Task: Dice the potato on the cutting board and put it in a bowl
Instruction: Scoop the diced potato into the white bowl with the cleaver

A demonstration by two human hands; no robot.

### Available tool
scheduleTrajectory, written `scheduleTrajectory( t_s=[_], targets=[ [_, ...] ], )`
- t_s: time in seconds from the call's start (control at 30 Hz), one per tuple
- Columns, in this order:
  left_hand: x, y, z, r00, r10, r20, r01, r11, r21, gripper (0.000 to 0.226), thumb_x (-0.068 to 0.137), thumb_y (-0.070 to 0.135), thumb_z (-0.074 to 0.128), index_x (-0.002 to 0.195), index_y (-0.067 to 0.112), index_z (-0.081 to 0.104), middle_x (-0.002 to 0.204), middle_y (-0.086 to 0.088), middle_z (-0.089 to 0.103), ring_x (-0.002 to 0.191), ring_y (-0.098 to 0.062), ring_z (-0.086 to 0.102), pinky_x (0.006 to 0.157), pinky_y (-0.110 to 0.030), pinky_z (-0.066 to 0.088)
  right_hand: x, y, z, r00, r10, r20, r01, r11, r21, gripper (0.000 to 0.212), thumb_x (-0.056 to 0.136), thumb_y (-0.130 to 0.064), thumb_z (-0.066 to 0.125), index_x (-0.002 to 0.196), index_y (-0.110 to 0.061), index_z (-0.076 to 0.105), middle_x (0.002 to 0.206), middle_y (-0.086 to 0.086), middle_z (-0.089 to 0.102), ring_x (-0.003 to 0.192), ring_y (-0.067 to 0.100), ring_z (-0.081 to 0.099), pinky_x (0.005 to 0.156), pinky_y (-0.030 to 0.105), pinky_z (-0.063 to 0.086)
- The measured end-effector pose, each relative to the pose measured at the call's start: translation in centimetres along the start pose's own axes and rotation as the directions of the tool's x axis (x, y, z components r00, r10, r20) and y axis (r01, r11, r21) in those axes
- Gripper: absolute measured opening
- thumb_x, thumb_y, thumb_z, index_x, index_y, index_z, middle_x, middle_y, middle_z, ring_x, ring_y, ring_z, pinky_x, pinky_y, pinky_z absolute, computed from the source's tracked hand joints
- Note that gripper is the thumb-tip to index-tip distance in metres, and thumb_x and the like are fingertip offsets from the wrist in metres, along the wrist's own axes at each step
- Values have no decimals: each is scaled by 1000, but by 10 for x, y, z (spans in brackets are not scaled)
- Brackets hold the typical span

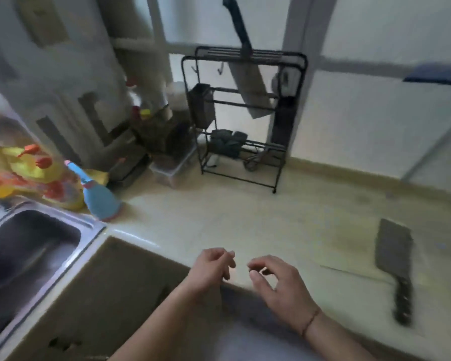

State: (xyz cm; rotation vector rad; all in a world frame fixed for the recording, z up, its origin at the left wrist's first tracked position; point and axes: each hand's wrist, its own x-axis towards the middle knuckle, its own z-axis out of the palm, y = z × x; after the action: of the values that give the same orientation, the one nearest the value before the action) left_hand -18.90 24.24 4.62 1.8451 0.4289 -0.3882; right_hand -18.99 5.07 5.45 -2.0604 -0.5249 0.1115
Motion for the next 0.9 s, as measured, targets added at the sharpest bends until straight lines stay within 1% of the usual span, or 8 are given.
scheduleTrajectory(
  t_s=[0.17,0.3,0.4,0.5,0.57,0.7,0.8,0.9],
  targets=[
    [22,57,126,974,77,211,-99,991,95,22,97,21,55,87,10,71,66,1,67,61,-10,61,62,-24,45,-66,61,-104,945,223,-237,-224,974,24,13,83,-44,54,91,-41,65,100,-21,67,93,3,64,80,17,51],
    [28,84,220,933,104,346,-159,978,135,19,99,20,55,91,11,71,74,1,68,61,-8,61,65,-25,46,-121,97,-167,855,356,-377,-356,932,72,8,82,-45,55,87,-45,62,104,-25,66,89,1,66,75,18,52],
    [30,101,280,908,117,403,-191,970,150,20,99,17,55,93,7,70,74,-1,67,59,-9,60,59,-18,46,-158,124,-207,771,457,-443,-453,883,124,8,84,-36,61,86,-43,63,98,-24,68,84,4,67,73,16,52],
    [31,113,329,885,113,453,-202,967,155,19,98,15,56,86,8,69,72,-2,66,58,-10,59,57,-20,44,-182,154,-240,645,552,-528,-542,818,193,21,89,-19,65,85,-39,63,85,-15,71,82,2,65,68,11,50],
    [34,122,356,873,109,475,-213,962,171,21,97,14,56,79,11,68,70,-1,65,60,-12,59,57,-21,44,-190,170,-260,510,625,-591,-584,756,296,26,88,-6,66,82,-31,64,81,-14,69,78,0,64,67,7,47],
    [49,140,400,846,99,524,-242,947,212,16,96,18,58,87,13,70,80,0,69,62,-10,63,61,-22,50,-187,200,-294,269,734,-623,-643,619,451,7,91,-13,62,93,-20,63,88,-1,66,80,13,60,70,27,46],
    [65,153,425,823,119,555,-307,916,258,12,96,24,59,100,19,68,94,5,70,71,-8,69,65,-23,50,-180,218,-312,160,776,-610,-685,532,498,7,91,-15,62,97,-14,59,91,3,62,80,18,56,64,27,40],
    [81,164,447,815,127,566,-309,921,238,12,97,25,59,107,21,65,103,8,66,80,-10,69,66,-22,50,-176,236,-325,113,817,-566,-748,444,492,20,89,-18,63,107,-14,56,102,3,61,92,23,57,78,29,42]
  ],
)
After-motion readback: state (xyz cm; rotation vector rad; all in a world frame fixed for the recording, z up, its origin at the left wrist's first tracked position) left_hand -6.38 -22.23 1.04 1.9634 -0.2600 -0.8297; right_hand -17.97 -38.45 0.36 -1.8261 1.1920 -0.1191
